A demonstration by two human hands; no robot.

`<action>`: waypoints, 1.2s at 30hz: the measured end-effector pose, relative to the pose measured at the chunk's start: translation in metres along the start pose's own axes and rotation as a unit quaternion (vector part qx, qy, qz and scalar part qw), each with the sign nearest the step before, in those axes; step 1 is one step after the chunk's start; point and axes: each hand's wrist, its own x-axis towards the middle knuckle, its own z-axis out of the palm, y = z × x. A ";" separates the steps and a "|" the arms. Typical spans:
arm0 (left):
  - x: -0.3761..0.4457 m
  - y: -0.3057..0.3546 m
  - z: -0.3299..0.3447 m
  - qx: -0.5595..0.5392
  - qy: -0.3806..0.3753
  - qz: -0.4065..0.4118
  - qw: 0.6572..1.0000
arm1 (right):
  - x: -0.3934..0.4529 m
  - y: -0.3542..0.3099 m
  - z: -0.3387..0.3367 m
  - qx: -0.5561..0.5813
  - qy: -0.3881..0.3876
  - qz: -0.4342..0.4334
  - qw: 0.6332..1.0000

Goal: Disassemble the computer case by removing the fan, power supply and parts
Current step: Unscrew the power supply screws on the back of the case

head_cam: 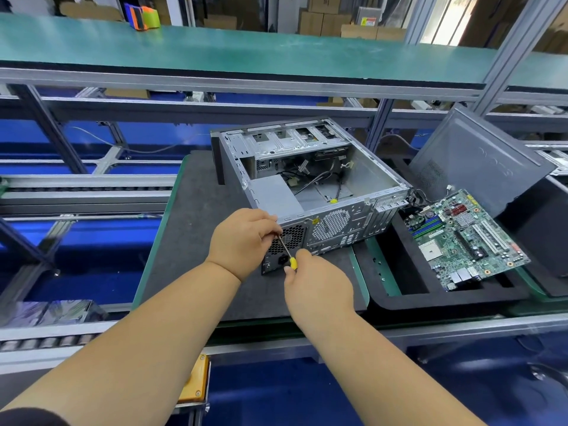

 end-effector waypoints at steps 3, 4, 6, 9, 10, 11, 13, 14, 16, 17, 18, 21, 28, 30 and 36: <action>0.000 -0.001 0.001 -0.001 -0.004 -0.007 1.000 | 0.005 0.004 -0.002 0.066 -0.032 0.017 0.997; -0.001 -0.001 0.001 -0.001 -0.006 -0.011 1.000 | 0.008 0.006 -0.004 0.113 -0.056 0.030 0.992; -0.001 -0.001 0.000 -0.003 -0.009 -0.017 1.000 | 0.012 0.010 -0.007 0.262 -0.112 0.086 0.955; -0.001 0.000 -0.001 -0.004 -0.007 -0.019 1.000 | 0.015 0.019 -0.011 0.541 -0.227 0.198 0.786; -0.001 0.000 -0.001 -0.005 -0.007 -0.020 1.000 | 0.015 0.023 -0.012 0.613 -0.264 0.217 0.712; -0.001 0.000 -0.001 -0.007 -0.006 -0.021 1.000 | 0.014 0.026 -0.011 0.671 -0.294 0.228 0.641; -0.001 -0.001 0.000 -0.011 -0.003 -0.021 1.000 | 0.012 0.030 -0.009 0.735 -0.325 0.233 0.548; -0.001 -0.001 0.000 -0.012 -0.001 -0.022 1.000 | 0.011 0.031 -0.008 0.748 -0.331 0.232 0.526; -0.002 0.000 0.001 -0.012 0.000 -0.024 1.000 | 0.008 0.029 -0.006 0.759 -0.329 0.232 0.512; -0.002 0.000 0.001 -0.011 0.000 -0.026 1.000 | 0.008 0.027 -0.005 0.758 -0.321 0.231 0.519; -0.002 0.000 0.002 -0.011 0.000 -0.028 1.000 | 0.007 0.025 -0.004 0.751 -0.309 0.229 0.537; -0.002 0.000 0.002 -0.010 0.002 -0.030 0.999 | 0.007 0.017 -0.004 0.667 -0.247 0.224 0.666; -0.002 0.000 0.003 -0.003 0.003 -0.026 1.000 | 0.000 0.002 -0.005 0.113 -0.062 0.033 0.991; -0.002 0.000 0.003 -0.001 0.001 -0.020 1.000 | -0.003 -0.004 -0.001 0.000 -0.020 0.004 1.000; 0.000 0.002 0.001 -0.005 -0.010 -0.030 0.999 | 0.000 -0.001 0.003 0.055 -0.020 0.001 0.998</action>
